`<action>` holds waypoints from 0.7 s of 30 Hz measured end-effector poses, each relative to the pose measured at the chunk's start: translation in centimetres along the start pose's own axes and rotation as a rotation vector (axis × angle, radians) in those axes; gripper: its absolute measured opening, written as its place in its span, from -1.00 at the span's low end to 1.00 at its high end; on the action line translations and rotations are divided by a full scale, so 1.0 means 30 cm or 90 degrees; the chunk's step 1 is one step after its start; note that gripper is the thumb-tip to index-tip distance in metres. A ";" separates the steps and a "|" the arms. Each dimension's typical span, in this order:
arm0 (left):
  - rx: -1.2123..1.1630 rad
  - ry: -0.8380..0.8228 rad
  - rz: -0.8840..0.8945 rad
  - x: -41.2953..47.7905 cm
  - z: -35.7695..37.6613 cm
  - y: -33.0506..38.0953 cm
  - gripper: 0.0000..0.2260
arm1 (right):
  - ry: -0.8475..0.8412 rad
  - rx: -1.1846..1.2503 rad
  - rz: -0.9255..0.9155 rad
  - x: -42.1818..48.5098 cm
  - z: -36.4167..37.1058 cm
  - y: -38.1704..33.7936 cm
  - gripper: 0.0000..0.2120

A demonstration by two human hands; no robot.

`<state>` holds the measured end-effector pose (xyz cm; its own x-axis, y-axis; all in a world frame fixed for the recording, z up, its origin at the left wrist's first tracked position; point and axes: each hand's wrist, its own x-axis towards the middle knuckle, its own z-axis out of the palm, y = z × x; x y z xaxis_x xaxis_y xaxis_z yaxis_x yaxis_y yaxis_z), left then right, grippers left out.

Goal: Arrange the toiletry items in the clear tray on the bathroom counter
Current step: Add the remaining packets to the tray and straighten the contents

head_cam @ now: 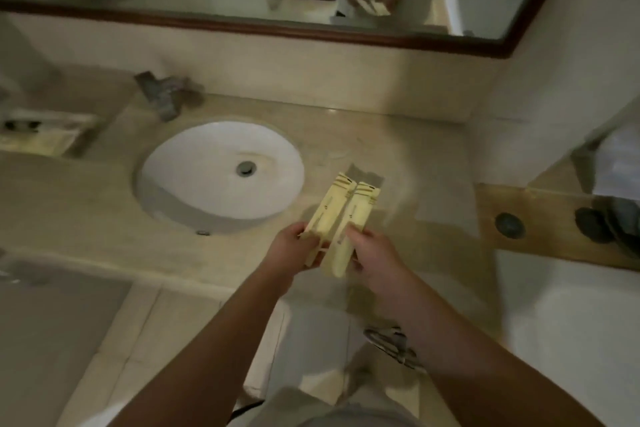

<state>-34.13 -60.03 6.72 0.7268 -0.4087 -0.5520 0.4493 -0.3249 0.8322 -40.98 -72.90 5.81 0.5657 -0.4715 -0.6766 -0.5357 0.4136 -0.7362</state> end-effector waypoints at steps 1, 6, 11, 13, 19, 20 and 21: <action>-0.012 0.027 0.013 -0.021 -0.066 -0.003 -0.85 | 0.001 -0.040 -0.018 -0.008 0.061 -0.004 -0.80; -0.006 0.187 0.016 -0.172 -0.514 -0.119 -0.90 | -0.064 -0.120 -0.053 -0.088 0.449 0.018 -0.85; -0.025 0.321 0.006 -0.337 -0.981 -0.230 -0.92 | -0.193 -0.133 -0.050 -0.227 0.912 0.102 -0.91; -0.004 0.347 0.012 -0.370 -1.146 -0.259 -0.93 | -0.221 -0.124 -0.044 -0.273 1.080 0.127 -0.93; 0.040 0.394 0.067 -0.376 -1.532 -0.231 -0.93 | -0.244 -0.082 -0.014 -0.319 1.445 0.144 -0.89; 0.047 0.394 0.075 -0.361 -1.581 -0.215 -0.96 | -0.239 -0.071 -0.010 -0.312 1.484 0.135 -0.87; 0.049 0.392 0.078 -0.341 -1.629 -0.198 -0.96 | -0.231 -0.060 -0.007 -0.299 1.519 0.124 -0.86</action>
<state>-18.85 -12.25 9.99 0.9468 0.1107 -0.3023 0.3214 -0.3758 0.8692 -19.48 -31.65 8.29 0.7480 -0.1619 -0.6437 -0.5740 0.3290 -0.7498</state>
